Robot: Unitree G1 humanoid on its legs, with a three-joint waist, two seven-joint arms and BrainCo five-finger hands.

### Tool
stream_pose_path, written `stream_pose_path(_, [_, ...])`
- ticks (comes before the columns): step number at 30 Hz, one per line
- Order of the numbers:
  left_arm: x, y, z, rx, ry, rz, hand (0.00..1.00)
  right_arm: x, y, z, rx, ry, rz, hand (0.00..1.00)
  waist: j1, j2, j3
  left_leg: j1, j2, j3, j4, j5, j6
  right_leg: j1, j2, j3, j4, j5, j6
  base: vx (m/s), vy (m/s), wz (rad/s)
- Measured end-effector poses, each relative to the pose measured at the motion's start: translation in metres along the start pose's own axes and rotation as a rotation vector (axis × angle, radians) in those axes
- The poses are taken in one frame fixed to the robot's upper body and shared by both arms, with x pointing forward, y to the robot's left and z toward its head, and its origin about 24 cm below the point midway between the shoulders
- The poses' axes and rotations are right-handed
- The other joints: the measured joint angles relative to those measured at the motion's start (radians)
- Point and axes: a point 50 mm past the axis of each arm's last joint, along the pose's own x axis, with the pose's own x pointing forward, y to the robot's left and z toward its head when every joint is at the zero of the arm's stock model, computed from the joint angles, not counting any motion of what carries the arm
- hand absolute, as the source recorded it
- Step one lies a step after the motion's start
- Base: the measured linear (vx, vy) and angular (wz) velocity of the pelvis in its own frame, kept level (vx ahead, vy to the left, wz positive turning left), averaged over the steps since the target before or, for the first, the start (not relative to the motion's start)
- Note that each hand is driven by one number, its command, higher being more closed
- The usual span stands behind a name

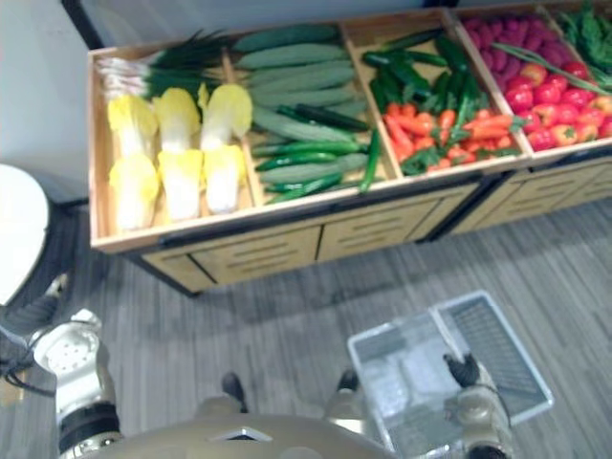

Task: Pick vegetable in the basket

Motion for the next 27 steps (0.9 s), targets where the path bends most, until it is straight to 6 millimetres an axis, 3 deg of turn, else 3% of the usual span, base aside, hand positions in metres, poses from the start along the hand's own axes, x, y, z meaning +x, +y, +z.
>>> stream_pose_path(8, [0.025,-0.009,0.021,-0.005,-0.051,0.051,0.0,0.002,0.001,0.007,-0.031,-0.028,0.013,1.0,-0.005,-0.009,0.003,-0.004,0.008,0.039,0.0,-0.006,-0.008,-0.037,0.01,0.042,0.0,0.001,-0.012,0.01,-0.011,-0.16])
stream_pose_path(20, [0.069,-0.03,0.081,-0.105,-0.133,0.147,0.0,0.013,0.001,0.045,-0.089,-0.157,0.029,1.0,-0.009,-0.093,0.081,-0.062,0.007,0.106,0.0,-0.006,-0.008,-0.149,0.02,0.125,-0.004,0.037,-0.014,0.02,-0.01,-0.19])
stream_pose_path(27, [0.078,-0.037,0.092,-0.149,-0.119,0.134,0.0,0.016,-0.001,0.065,-0.1,-0.23,0.016,1.0,-0.004,-0.109,0.125,-0.098,0.006,0.107,0.0,-0.006,-0.007,-0.189,0.022,0.137,-0.009,0.046,-0.016,0.01,-0.009,-0.04])
